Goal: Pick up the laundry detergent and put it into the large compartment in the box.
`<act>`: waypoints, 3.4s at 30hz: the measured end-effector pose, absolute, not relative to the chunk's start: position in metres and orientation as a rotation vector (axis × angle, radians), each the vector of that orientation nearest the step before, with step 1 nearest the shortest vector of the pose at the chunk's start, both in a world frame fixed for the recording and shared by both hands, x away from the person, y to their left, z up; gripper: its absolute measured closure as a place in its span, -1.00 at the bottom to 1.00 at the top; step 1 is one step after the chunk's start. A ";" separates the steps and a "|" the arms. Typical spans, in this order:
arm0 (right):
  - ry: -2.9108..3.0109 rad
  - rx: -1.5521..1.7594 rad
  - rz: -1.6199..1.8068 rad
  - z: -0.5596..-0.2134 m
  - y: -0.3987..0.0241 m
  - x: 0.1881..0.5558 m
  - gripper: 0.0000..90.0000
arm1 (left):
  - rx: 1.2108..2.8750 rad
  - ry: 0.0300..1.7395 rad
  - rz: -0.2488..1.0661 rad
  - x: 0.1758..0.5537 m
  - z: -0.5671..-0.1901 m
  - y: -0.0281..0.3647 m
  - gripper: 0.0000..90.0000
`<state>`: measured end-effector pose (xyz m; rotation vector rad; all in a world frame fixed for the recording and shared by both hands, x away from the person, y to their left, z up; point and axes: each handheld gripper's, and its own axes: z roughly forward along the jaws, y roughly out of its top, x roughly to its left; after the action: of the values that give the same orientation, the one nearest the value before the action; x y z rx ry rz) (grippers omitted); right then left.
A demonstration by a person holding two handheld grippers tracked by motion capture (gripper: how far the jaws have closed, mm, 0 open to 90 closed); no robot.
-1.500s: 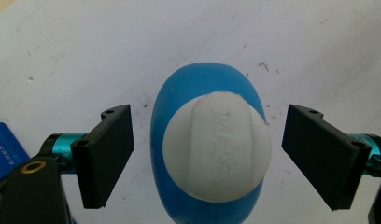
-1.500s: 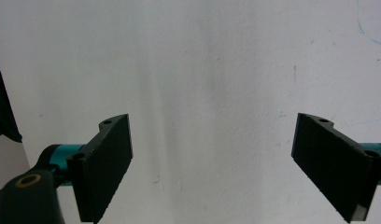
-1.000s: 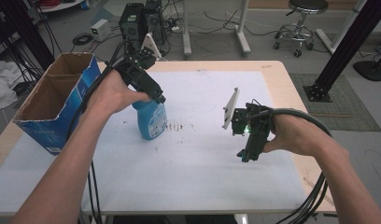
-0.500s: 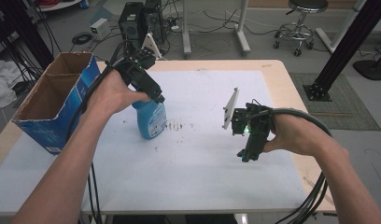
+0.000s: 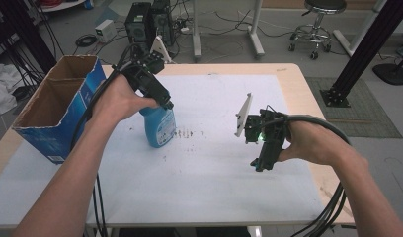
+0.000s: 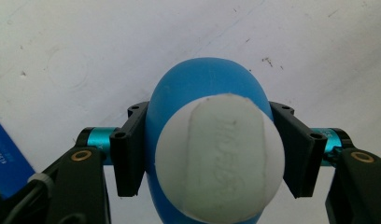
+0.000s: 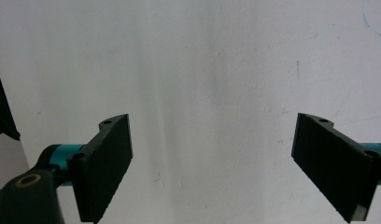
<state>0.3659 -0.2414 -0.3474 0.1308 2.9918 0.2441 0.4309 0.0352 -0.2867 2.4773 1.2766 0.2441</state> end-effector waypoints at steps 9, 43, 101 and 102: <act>2.996 0.154 0.237 -0.349 -0.243 0.365 -0.74 | 2.476 1.281 0.260 0.431 -0.287 0.034 -0.16; 2.995 0.147 0.238 -0.350 -0.240 0.369 -0.74 | 2.562 1.191 0.247 0.442 -0.228 0.040 -0.15; 2.972 0.172 0.239 -0.356 -0.243 0.366 -0.74 | 2.552 1.293 0.310 0.418 -0.077 0.200 -0.15; 2.972 0.172 0.239 -0.356 -0.243 0.366 -0.74 | 2.552 1.293 0.310 0.418 -0.077 0.200 -0.15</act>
<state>0.3663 -0.2433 -0.3561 0.1718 2.9717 0.2385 0.4179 0.2003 -0.0769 2.5516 1.2934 0.3103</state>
